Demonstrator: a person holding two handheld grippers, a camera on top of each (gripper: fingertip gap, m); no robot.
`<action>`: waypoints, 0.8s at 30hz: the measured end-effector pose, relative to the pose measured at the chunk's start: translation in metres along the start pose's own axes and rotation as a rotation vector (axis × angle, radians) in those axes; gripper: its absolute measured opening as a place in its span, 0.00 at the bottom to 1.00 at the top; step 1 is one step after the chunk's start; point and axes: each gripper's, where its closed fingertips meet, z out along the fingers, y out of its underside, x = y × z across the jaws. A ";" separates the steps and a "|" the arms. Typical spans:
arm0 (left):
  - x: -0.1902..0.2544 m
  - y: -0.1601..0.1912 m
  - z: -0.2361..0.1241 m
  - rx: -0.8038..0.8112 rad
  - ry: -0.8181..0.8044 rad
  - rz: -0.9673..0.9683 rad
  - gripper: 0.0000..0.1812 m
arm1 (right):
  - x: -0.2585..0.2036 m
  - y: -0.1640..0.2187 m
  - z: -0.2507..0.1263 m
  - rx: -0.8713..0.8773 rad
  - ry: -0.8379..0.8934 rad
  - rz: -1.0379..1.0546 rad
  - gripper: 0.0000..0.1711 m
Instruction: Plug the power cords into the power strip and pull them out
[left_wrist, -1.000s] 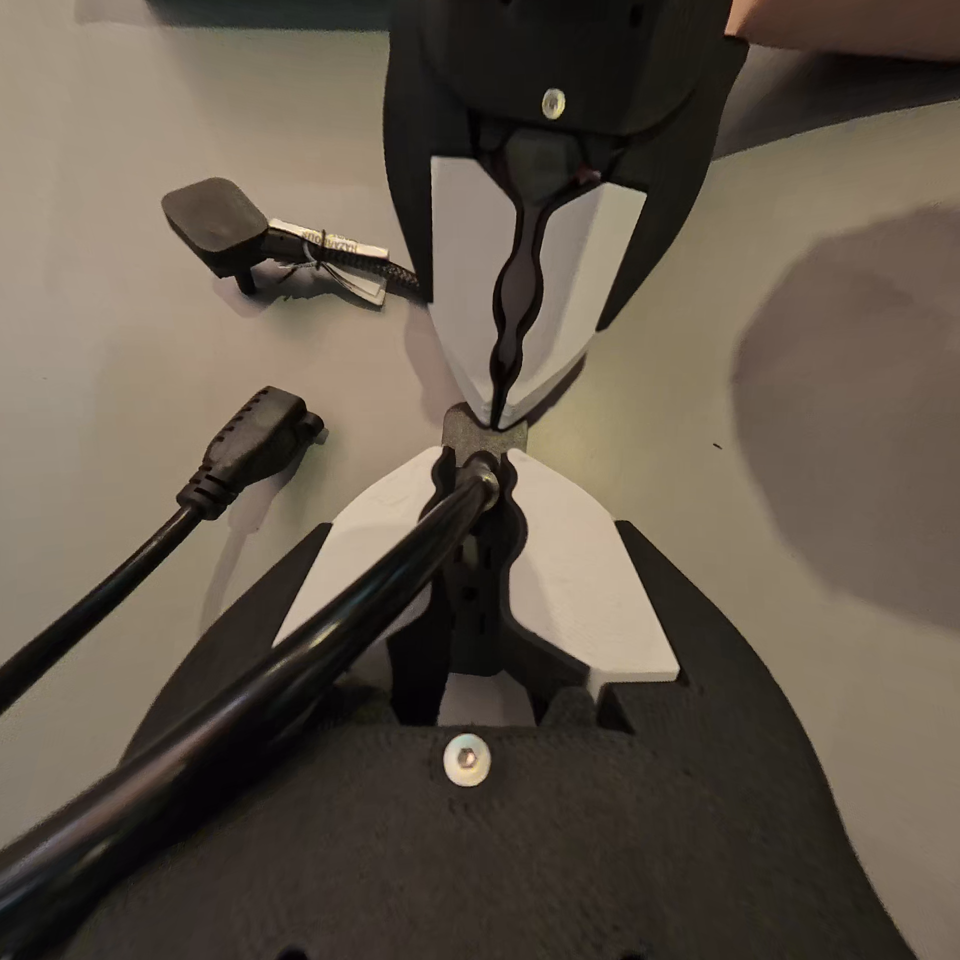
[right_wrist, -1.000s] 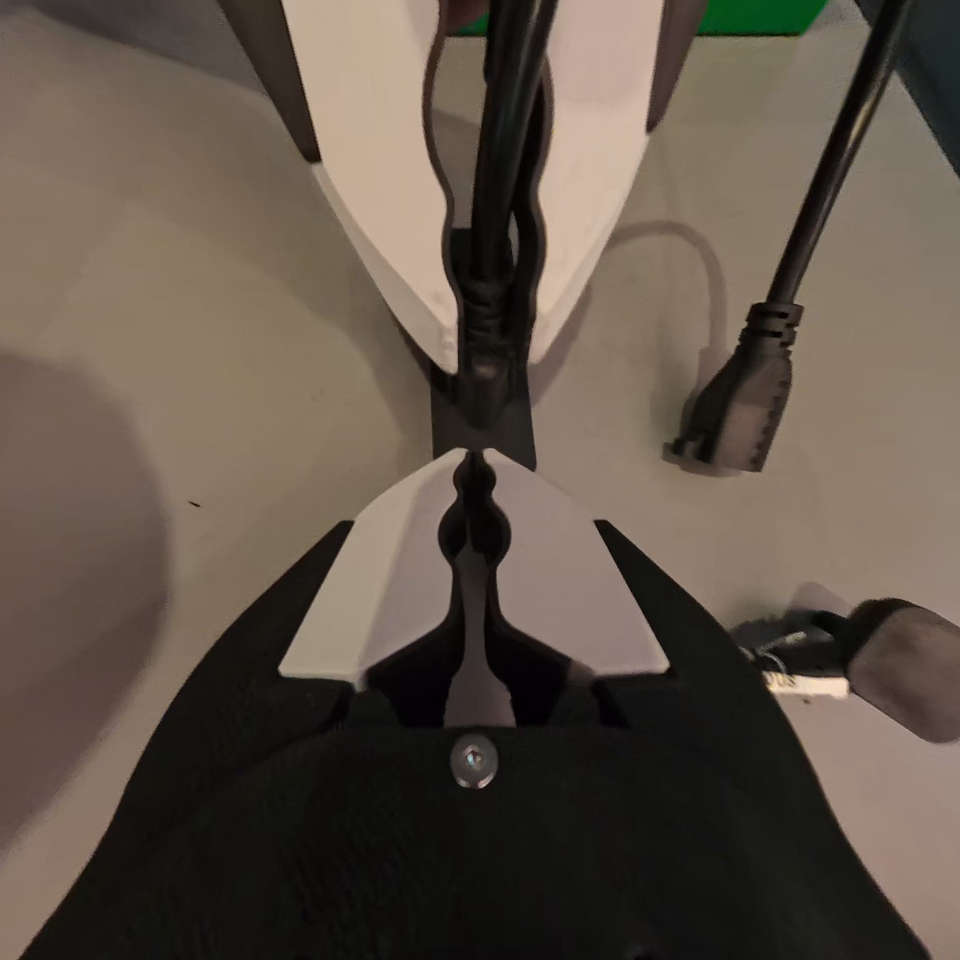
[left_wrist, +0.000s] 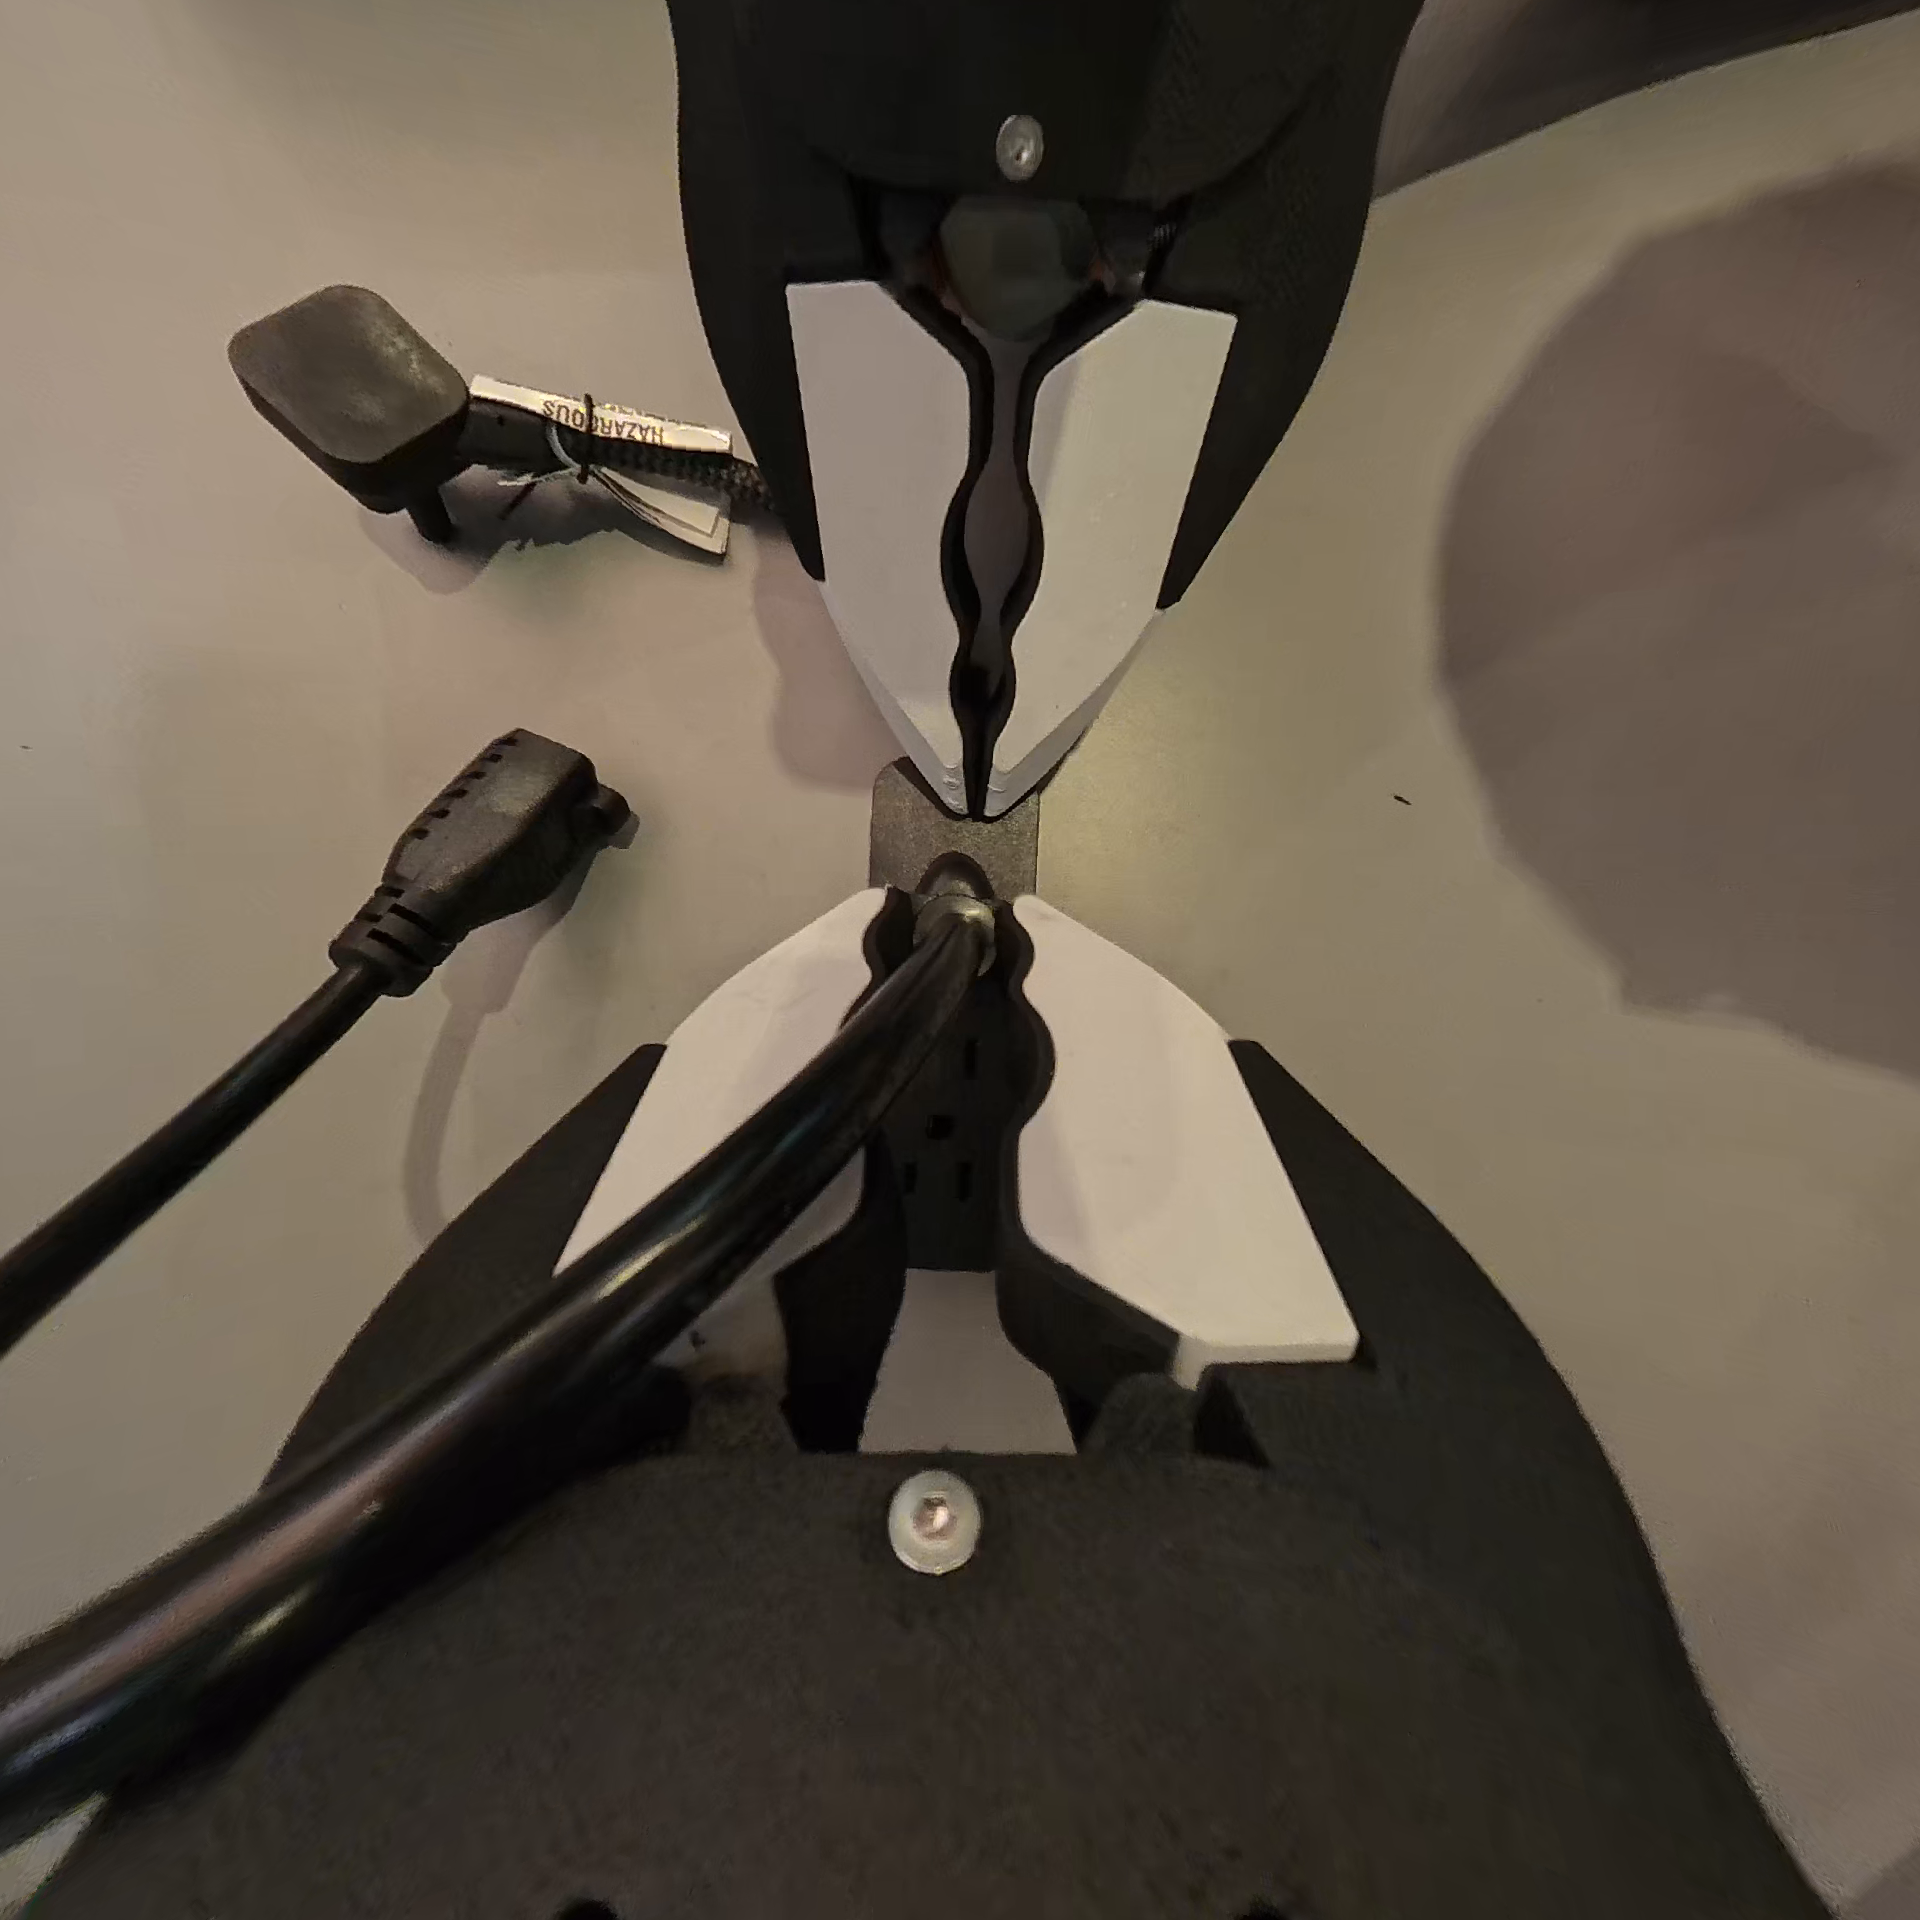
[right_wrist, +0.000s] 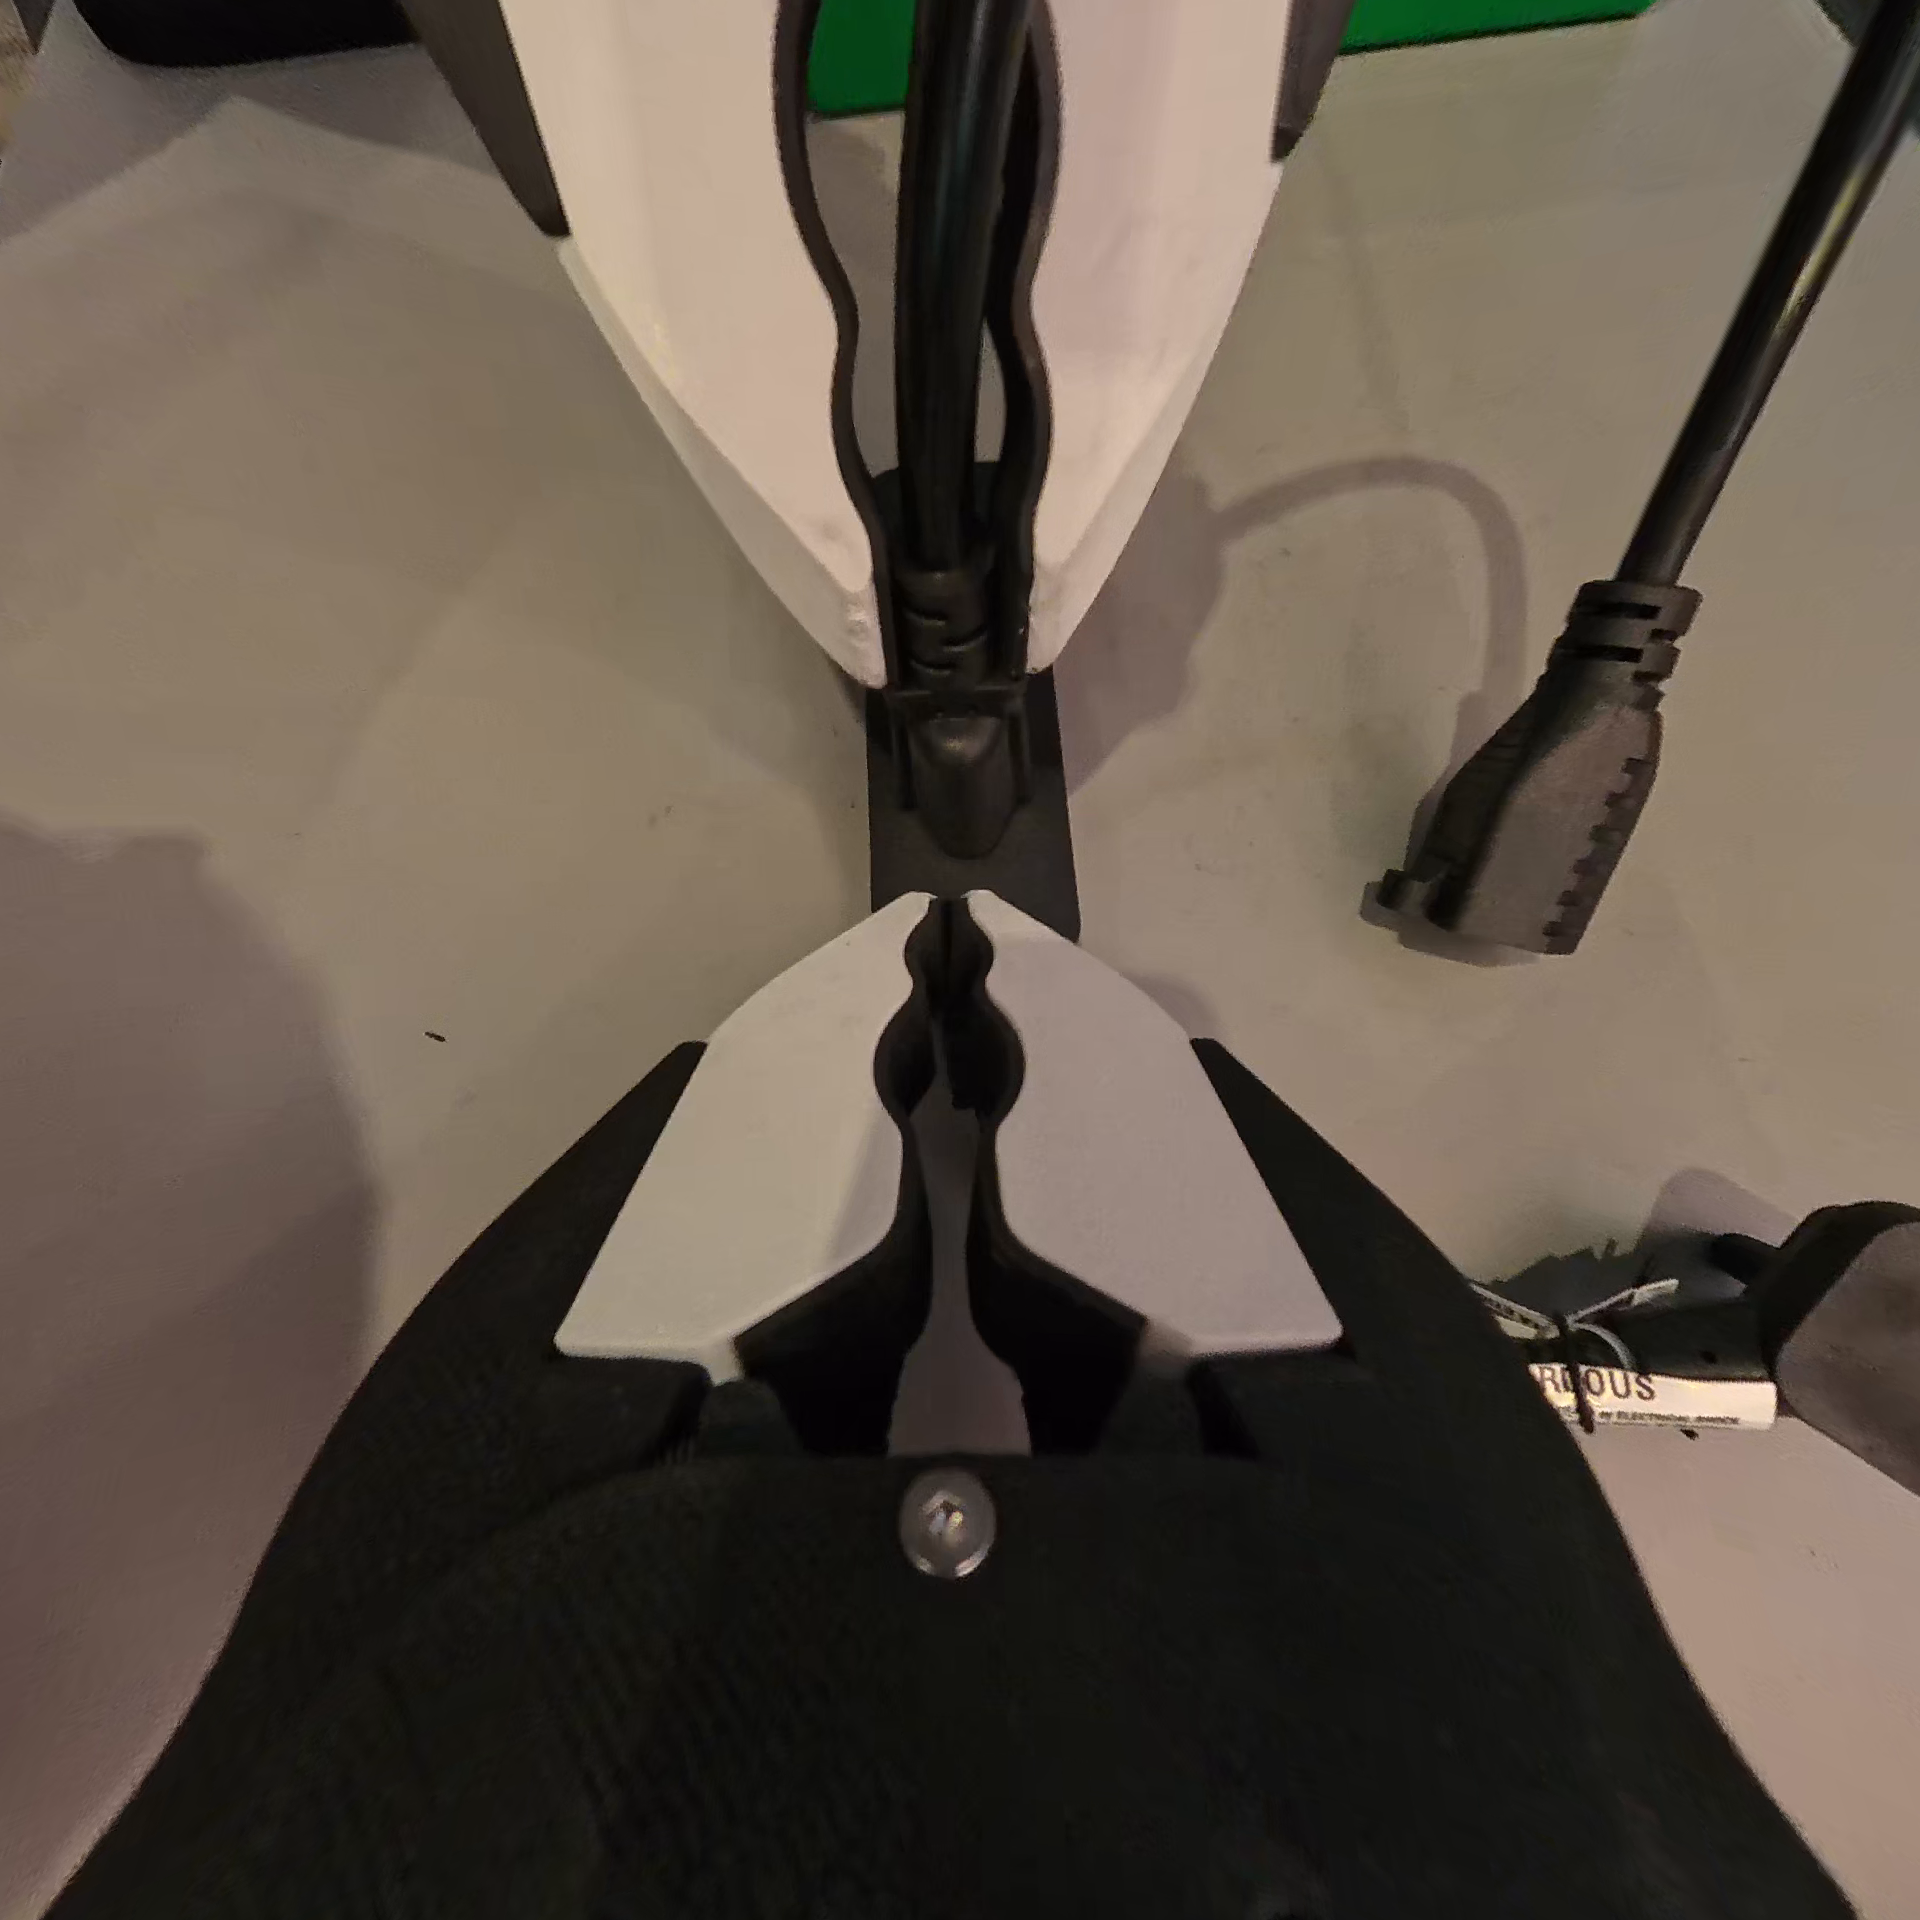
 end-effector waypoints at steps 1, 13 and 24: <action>0.000 0.000 0.000 -0.006 0.003 0.001 0.08 | 0.000 0.000 0.000 0.001 0.002 -0.003 0.02; -0.001 0.003 -0.002 -0.018 0.023 0.008 0.08 | 0.000 0.000 -0.001 -0.004 0.012 -0.001 0.02; 0.000 0.003 0.000 -0.041 0.014 0.027 0.09 | -0.001 0.000 0.000 -0.023 0.000 0.020 0.02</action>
